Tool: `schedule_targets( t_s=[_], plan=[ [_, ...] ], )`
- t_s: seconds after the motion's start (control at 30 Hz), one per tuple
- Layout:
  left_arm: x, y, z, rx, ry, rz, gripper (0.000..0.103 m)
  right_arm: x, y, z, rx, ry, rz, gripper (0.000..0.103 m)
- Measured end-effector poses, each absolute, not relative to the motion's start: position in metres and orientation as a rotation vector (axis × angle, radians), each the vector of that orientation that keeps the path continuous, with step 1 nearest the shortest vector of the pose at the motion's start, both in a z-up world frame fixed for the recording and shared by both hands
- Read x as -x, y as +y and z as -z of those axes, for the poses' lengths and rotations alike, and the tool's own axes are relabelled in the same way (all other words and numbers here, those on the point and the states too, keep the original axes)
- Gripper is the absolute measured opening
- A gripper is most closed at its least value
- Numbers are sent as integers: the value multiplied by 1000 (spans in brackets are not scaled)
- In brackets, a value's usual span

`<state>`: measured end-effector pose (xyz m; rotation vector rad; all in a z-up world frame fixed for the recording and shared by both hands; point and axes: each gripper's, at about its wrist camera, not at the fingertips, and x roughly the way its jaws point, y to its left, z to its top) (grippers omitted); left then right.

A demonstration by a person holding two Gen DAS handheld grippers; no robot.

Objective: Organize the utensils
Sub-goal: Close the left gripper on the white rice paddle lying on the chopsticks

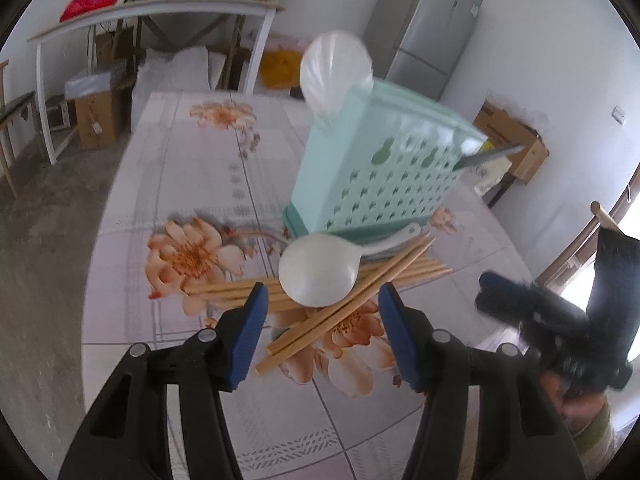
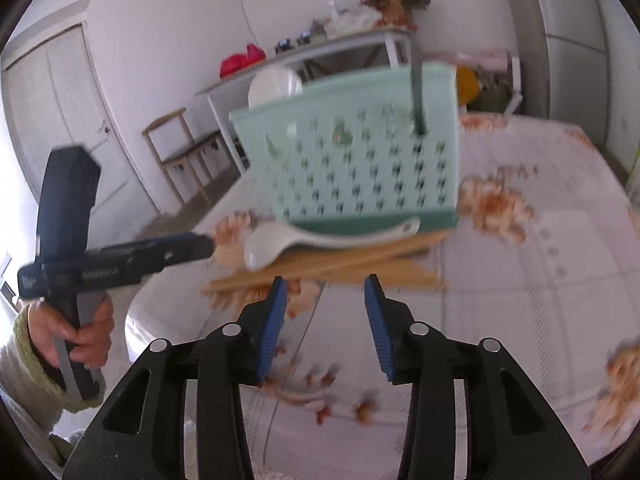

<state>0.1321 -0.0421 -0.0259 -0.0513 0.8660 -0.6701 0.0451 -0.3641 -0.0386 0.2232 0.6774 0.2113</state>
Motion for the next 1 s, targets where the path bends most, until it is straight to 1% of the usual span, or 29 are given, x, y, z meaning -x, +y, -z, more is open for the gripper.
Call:
schedule_targets(
  t_s=[0.2,0.43,0.6,0.73,0.83,0.9,1.0],
  plan=[
    [-148,-56,39,28,903,652,56,-42,-350,42,-167,691,-203,45],
    [-153,-79,53,-84,940,645,56,-40,-354,44,-194,699,-206,47],
    [-151,-85,55,-140,904,622,55,-38,-358,45,-205,704,-197,47],
    [-146,-82,50,-145,875,613,47,-35,-363,45,-215,699,-191,47],
    [-140,-77,42,-155,830,608,38,-33,-366,46,-220,697,-189,47],
    [-139,-74,38,-154,809,607,26,-33,-367,46,-223,696,-189,47],
    [-142,-71,34,-149,797,596,25,-32,-366,46,-224,694,-191,47]
  ],
)
